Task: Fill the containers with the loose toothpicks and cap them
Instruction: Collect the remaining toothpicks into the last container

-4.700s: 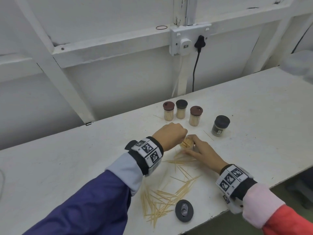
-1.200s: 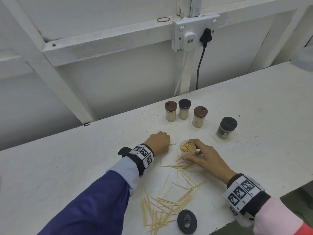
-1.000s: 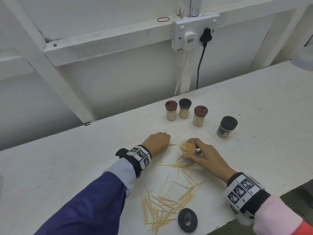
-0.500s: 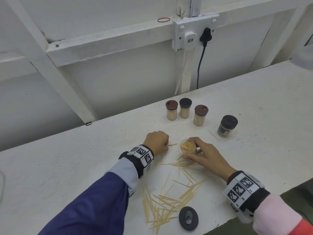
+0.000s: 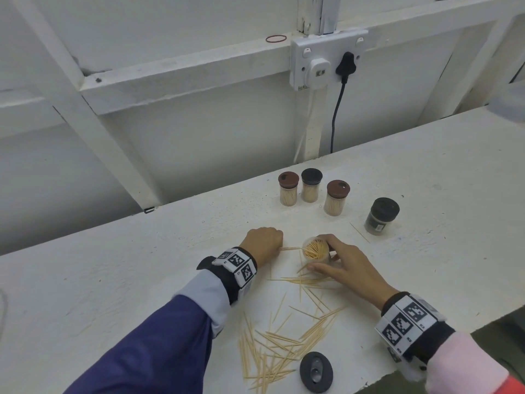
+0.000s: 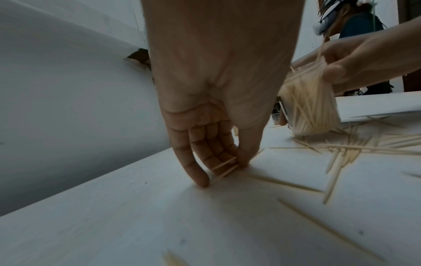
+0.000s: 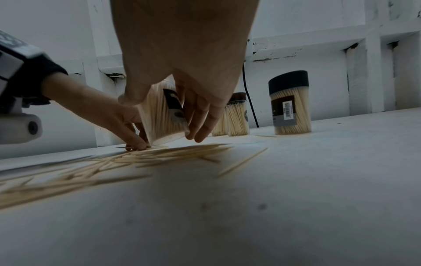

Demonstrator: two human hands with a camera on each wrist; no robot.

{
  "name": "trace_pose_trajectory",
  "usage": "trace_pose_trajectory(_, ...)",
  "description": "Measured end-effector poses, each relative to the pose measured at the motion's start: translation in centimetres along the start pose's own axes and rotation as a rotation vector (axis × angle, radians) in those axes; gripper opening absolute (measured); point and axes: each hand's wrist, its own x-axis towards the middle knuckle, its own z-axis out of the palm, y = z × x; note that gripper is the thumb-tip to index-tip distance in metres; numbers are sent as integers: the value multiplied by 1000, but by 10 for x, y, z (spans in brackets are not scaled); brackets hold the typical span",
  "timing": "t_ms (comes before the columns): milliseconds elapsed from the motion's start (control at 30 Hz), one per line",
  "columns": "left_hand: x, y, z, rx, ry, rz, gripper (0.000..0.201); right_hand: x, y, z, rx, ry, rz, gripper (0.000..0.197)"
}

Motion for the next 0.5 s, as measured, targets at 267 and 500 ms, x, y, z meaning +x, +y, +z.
trace_pose_trajectory(267,-4,-2,-2,-93,34,-7,22,1,1,0,-12,-9,-2,65)
trace_pose_trajectory(500,-7,5,-1,-58,-43,-8,22,0,2,-1,2,-8,-8,66)
